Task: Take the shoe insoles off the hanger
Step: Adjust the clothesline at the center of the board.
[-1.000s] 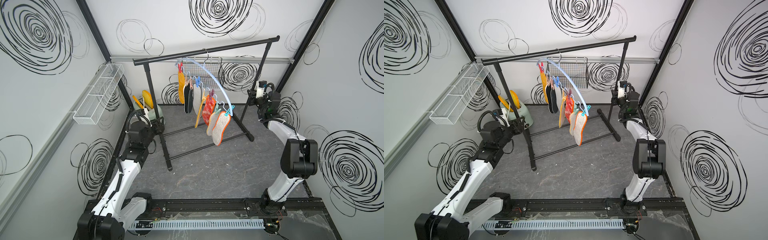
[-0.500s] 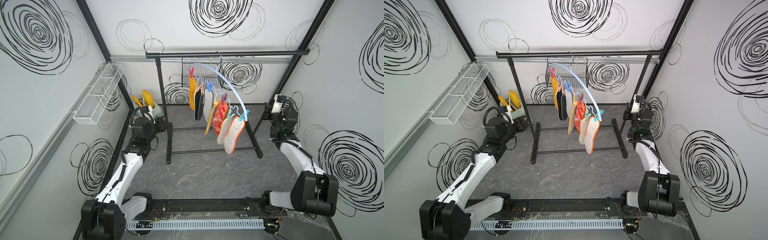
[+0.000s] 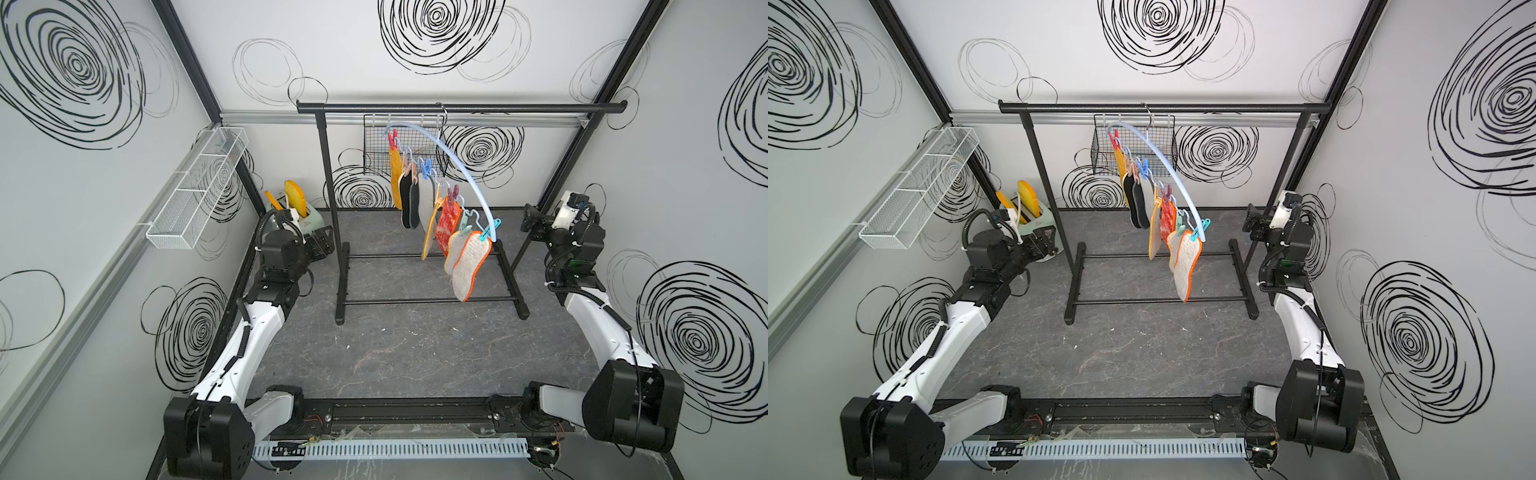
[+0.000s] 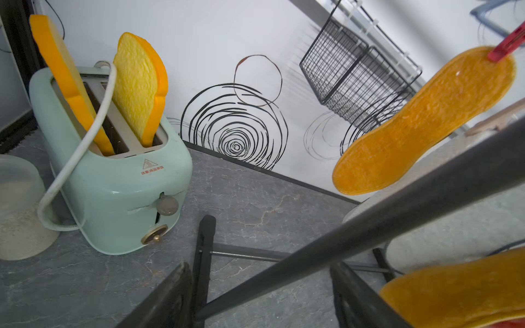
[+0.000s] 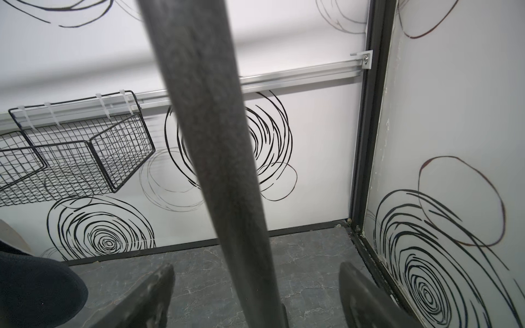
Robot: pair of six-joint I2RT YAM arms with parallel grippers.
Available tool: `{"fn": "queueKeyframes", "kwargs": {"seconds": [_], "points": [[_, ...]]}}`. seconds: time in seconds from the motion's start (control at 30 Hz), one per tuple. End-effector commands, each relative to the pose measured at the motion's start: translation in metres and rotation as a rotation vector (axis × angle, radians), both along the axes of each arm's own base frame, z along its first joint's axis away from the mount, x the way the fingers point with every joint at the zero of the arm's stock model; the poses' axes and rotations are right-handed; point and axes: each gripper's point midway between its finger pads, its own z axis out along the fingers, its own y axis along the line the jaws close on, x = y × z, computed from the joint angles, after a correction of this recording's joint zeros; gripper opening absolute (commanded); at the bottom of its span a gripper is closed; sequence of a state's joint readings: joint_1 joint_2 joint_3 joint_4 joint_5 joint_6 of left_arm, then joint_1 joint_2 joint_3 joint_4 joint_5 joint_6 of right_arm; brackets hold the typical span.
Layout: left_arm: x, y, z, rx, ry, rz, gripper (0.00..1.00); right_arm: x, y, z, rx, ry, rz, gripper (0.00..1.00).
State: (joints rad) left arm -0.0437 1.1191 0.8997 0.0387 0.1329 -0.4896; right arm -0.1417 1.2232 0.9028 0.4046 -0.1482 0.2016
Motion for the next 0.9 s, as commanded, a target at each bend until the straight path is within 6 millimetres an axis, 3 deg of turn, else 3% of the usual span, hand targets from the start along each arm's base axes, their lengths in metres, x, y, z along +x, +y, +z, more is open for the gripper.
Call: {"fn": "queueKeyframes", "kwargs": {"seconds": [0.0,0.3,0.47,0.87], "points": [[-0.009,0.009,0.039,0.022,-0.073,0.03,0.9,-0.013,-0.002,0.021,0.042,-0.028,-0.02,0.92],[-0.054,0.026,0.047,0.097,-0.075,0.058,0.9,-0.061,0.006,0.017,0.091,0.056,-0.018,0.92],[-0.081,0.008,0.038,0.088,-0.089,-0.041,0.87,-0.098,0.044,0.027,0.176,0.04,0.145,0.9],[-0.139,-0.11,0.039,-0.055,-0.213,-0.542,0.82,-0.176,0.116,0.089,0.288,-0.028,0.522,0.87]]}}
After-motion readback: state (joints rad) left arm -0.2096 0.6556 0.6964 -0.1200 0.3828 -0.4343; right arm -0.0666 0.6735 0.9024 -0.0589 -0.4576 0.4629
